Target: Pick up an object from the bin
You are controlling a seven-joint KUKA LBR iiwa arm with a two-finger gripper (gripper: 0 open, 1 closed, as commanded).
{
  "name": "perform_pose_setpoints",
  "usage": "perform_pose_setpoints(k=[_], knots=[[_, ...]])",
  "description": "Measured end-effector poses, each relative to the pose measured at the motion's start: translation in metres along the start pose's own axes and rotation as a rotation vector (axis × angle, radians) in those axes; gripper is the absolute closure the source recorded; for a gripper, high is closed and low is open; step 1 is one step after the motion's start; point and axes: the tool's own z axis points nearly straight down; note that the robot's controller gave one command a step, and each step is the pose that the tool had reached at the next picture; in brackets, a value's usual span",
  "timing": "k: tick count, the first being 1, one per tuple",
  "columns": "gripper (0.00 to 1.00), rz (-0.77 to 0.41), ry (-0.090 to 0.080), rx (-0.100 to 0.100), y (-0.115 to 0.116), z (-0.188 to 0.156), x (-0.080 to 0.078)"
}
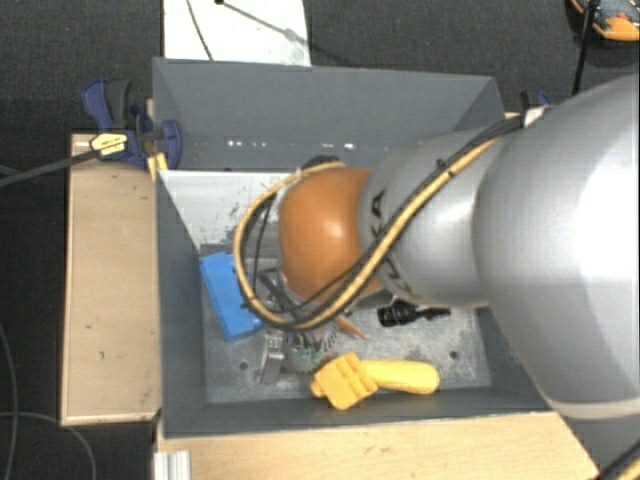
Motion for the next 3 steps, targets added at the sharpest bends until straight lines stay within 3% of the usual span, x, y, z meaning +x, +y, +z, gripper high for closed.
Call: perform_pose_setpoints(k=[1,2,3], knots=[[0.0,-0.042,-0.006,-0.003,0.025,-0.001,-0.017],[0.0,0.099,-0.004,-0.003,-0.05,0.049,-0.022],[1.0,0.134,-0.002,-0.002,-0.045,0.054,0.01]])
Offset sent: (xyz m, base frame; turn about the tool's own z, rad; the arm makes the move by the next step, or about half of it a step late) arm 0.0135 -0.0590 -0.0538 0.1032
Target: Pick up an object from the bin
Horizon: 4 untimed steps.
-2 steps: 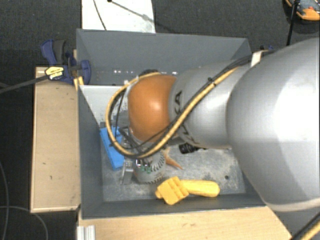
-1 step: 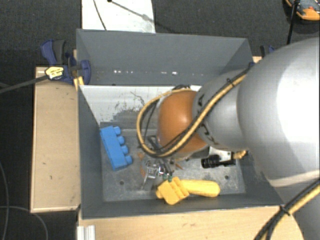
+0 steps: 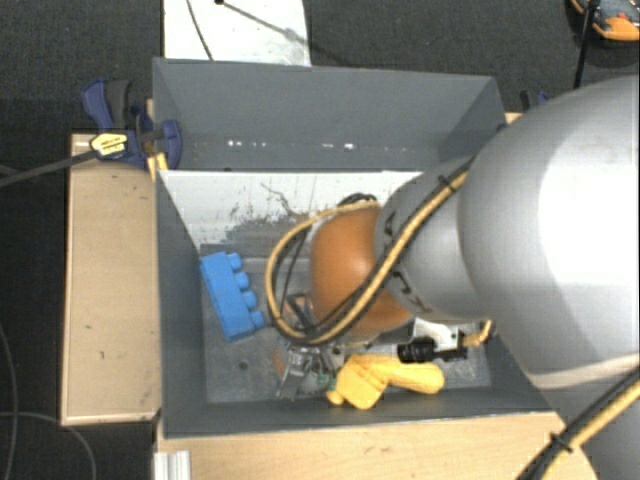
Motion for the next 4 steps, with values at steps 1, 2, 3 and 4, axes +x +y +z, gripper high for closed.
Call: perform_pose_setpoints(k=[1,2,3,4], knots=[[1.0,0.0,0.0,0.0,0.0,0.0,0.0],[1.0,0.001,0.002,0.002,-0.001,-0.003,0.001],[1.0,0.002,0.001,0.002,-0.001,-0.014,0.001],[1.0,0.002,0.005,0.004,-0.001,-0.025,0.001]])
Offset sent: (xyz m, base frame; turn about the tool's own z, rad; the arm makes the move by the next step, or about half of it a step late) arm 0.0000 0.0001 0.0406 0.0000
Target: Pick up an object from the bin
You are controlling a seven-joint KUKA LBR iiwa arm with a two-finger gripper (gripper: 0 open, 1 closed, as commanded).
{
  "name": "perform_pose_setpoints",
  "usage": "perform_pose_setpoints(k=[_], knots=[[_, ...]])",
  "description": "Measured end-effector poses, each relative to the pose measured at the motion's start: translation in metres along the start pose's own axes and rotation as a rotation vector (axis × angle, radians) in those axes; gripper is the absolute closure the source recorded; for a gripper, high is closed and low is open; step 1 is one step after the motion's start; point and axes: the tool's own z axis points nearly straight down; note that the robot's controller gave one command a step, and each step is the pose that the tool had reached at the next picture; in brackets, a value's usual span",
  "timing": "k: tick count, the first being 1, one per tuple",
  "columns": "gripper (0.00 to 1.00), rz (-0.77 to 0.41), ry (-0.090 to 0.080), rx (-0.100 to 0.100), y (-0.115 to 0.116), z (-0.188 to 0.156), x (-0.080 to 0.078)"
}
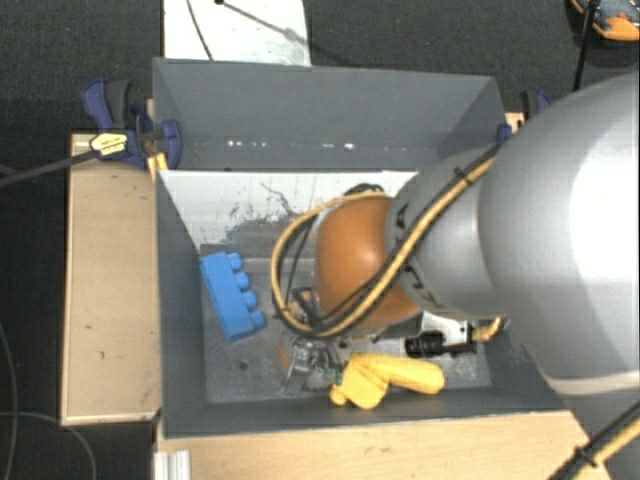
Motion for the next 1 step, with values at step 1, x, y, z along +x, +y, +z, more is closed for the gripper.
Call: perform_pose_setpoints(k=[1], knots=[[1.0,0.0,0.003,0.002,-0.0007,-0.0227,0.0009]])
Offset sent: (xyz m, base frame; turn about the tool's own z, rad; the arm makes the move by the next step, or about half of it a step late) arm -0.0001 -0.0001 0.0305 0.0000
